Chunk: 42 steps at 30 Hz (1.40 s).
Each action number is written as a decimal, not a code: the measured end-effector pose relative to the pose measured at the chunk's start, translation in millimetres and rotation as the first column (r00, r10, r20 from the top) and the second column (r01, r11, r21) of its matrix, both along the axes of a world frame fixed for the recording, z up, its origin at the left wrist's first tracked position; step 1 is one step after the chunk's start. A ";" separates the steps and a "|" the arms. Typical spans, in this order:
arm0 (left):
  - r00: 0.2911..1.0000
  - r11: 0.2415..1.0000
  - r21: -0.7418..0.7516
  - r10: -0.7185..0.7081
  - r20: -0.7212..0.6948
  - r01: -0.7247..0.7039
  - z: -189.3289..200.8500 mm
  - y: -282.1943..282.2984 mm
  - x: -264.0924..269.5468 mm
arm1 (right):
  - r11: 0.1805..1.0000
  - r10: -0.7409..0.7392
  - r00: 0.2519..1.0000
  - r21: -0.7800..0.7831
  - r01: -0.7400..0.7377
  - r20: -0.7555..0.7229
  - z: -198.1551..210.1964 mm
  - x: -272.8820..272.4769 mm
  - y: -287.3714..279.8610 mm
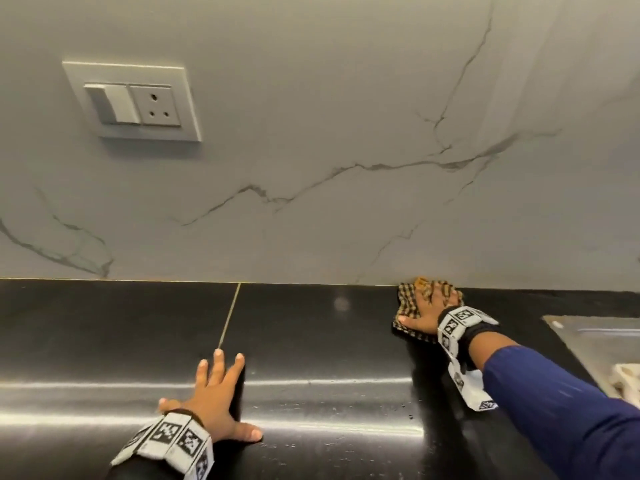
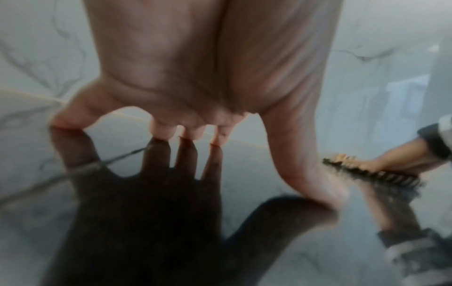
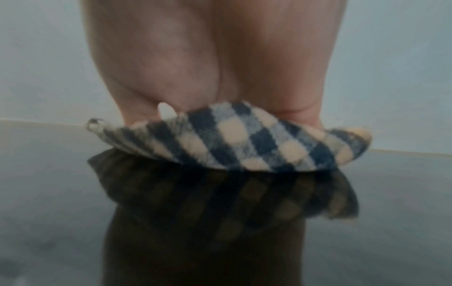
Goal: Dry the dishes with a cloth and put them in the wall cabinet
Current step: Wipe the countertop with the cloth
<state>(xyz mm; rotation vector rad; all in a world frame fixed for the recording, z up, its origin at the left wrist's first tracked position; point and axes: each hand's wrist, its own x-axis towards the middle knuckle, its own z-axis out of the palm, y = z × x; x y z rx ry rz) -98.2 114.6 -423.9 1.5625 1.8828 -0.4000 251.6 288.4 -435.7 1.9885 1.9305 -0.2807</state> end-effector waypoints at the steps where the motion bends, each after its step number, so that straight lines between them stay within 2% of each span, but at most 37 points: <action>1: 0.997 1.000 -0.010 -0.001 0.072 0.002 3.8 -0.2 -6.0 | 1.000 0.024 1.000 -0.002 -0.024 -0.002 2.9 -24.5 -2.4; 3: 0.981 0.999 -0.025 0.041 0.187 -0.037 13.2 -5.7 -27.4 | 0.998 0.064 0.998 0.019 -0.063 -0.019 3.7 -71.6 -4.5; 4: 0.985 0.997 -0.026 0.074 0.154 -0.071 17.7 -10.8 -41.1 | 0.998 0.066 0.997 0.027 -0.065 -0.034 5.6 -94.7 -7.5; 7: 0.981 0.994 -0.013 0.104 -0.167 -0.107 13.0 -30.8 -85.5 | 0.997 0.070 0.995 0.019 -0.069 -0.069 11.5 -157.2 -18.8; 8: 0.971 0.994 -0.036 0.089 -0.220 -0.099 8.7 -36.4 -95.1 | 0.997 0.075 0.993 0.016 -0.074 -0.087 13.0 -176.5 -22.8; 12: 0.985 0.993 -0.101 0.039 -0.170 -0.056 -0.4 -42.4 -115.6 | 0.986 0.168 0.975 0.017 -0.167 -0.145 15.6 -270.6 -37.7; 17: 0.984 0.997 -0.043 0.055 -0.168 -0.063 -13.8 -42.1 -121.2 | 0.935 0.351 0.915 0.027 -0.352 -0.199 22.3 -397.2 -58.1; 20: 0.978 0.995 -0.018 0.089 -0.187 -0.094 -17.5 -40.8 -121.6 | 0.849 0.515 0.832 -0.009 -0.528 -0.208 24.2 -456.2 -66.7; 22: 0.984 0.997 -0.041 0.065 -0.168 -0.073 -15.8 -41.2 -122.8 | 0.777 0.616 0.768 -0.022 -0.629 -0.178 31.8 -472.4 -74.8; 26: 0.989 0.998 -0.057 0.024 -0.146 -0.032 -12.5 -43.8 -127.7 | 0.644 0.762 0.638 0.023 -0.765 -0.105 46.7 -448.0 -76.1; 28: 0.989 0.998 -0.061 0.021 -0.144 -0.031 -11.6 -43.7 -129.2 | 0.634 0.773 0.632 0.017 -0.774 -0.060 45.8 -423.3 -67.2; 32: 0.988 0.999 -0.049 0.014 -0.156 -0.022 -8.5 -45.2 -128.1 | 0.742 0.666 0.745 -0.074 -0.667 -0.041 28.5 -352.5 -41.5; 34: 0.985 1.000 -0.026 0.011 -0.174 -0.015 -8.5 -43.9 -120.0 | 0.802 0.587 0.808 -0.098 -0.589 -0.058 23.9 -297.4 -35.1; 36: 0.977 0.999 -0.024 0.023 -0.213 -0.029 -4.5 -48.4 -131.8 | 0.832 0.537 0.841 -0.117 -0.542 -0.070 19.3 -267.5 -30.6; 40: 0.965 0.999 -0.054 -0.022 -0.262 0.008 1.3 -44.9 -127.1 | 0.928 0.355 0.934 -0.104 -0.358 -0.046 25.8 -153.8 -29.6; 42: 0.958 1.000 0.000 0.005 -0.285 -0.006 -14.8 -42.4 -127.9 | 0.963 0.261 0.965 -0.065 -0.263 -0.036 22.1 -83.7 -29.4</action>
